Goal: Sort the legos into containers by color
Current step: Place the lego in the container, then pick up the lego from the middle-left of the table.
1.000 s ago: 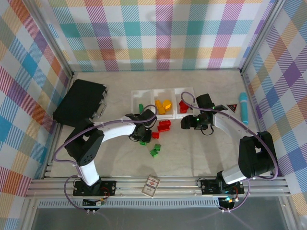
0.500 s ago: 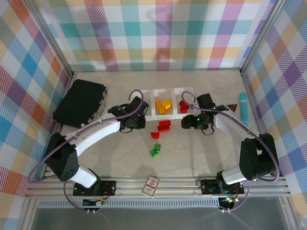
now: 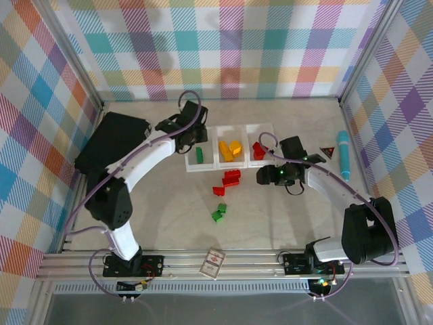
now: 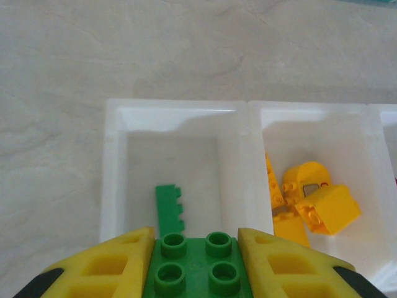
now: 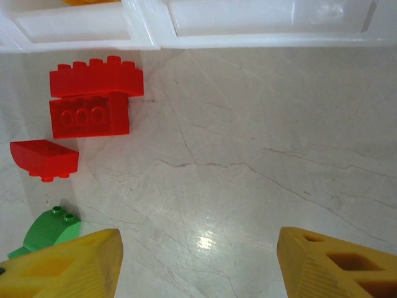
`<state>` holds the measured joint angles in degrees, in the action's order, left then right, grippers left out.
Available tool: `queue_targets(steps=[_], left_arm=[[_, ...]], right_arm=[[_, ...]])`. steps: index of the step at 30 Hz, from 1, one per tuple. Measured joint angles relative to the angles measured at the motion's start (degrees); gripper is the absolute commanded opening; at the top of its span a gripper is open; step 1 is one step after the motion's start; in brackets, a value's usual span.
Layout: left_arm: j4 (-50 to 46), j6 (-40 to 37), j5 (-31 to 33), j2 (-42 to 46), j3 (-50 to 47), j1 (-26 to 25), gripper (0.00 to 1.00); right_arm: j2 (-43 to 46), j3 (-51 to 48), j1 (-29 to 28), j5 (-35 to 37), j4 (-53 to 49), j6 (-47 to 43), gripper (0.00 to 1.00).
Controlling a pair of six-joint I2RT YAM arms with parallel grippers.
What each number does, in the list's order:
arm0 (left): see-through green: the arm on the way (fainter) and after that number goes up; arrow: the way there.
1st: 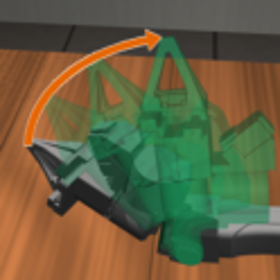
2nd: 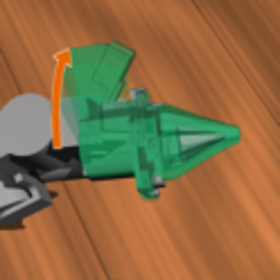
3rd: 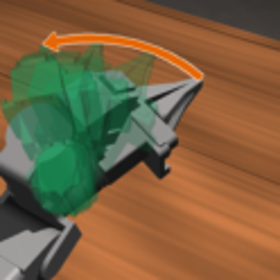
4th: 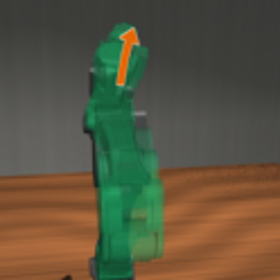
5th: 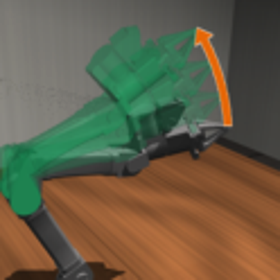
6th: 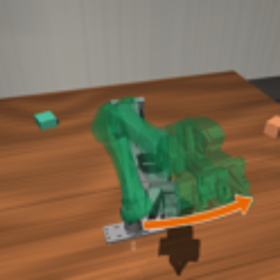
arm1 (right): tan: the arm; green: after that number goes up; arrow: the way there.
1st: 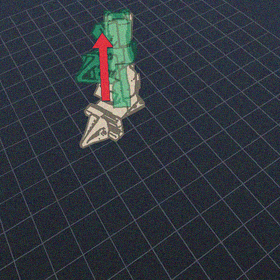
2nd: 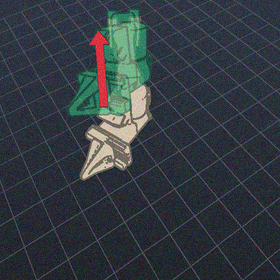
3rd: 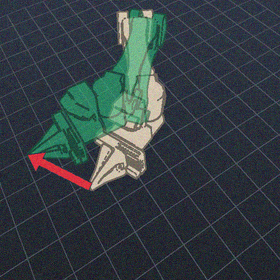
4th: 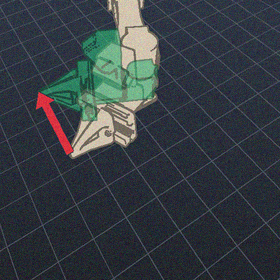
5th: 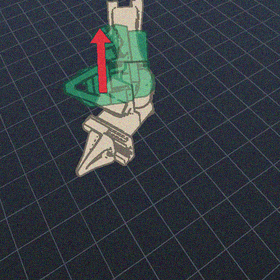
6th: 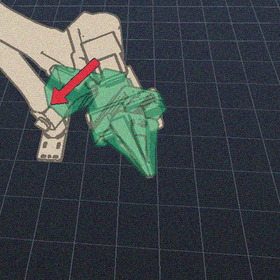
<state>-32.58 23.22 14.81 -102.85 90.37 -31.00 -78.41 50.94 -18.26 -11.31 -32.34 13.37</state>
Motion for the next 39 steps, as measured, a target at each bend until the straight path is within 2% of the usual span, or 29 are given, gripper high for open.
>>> queue_targets(steps=[10,13,18,22,26,31,35,39], left_arm=[[1.6,-0.8,-2.7,-15.0,8.3,1.2,0.31],[1.7,-0.8,-3.2,-17.0,9.0,2.0,0.41],[2.0,-1.6,-3.7,-17.5,9.0,2.8,0.49],[5.2,-2.0,-5.2,-16.1,6.5,2.8,0.59],[7.3,-2.4,-8.0,-9.2,0.0,2.6,0.68],[6.9,-1.9,-8.0,9.2,-10.5,0.6,0.72],[4.9,2.0,-5.9,24.3,-19.9,-5.5,0.72],[1.5,8.2,-4.3,33.4,-31.1,-13.0,0.72]], right_arm=[[5.3,-3.7,0.0,-1.4,0.9,1.7,0.65],[6.6,-4.8,0.0,-1.9,0.8,2.3,0.65],[9.7,-5.6,0.0,-1.8,-0.2,2.6,0.65],[12.2,-5.6,0.0,-1.8,-1.4,2.8,0.65],[14.5,-5.7,0.0,-1.8,-3.0,3.5,0.65],[18.2,-6.8,0.0,-1.8,-4.9,4.5,0.66],[18.6,-8.1,0.0,-1.8,-5.3,4.9,0.66],[17.0,-9.0,0.0,-1.9,-4.9,5.2,0.66]])
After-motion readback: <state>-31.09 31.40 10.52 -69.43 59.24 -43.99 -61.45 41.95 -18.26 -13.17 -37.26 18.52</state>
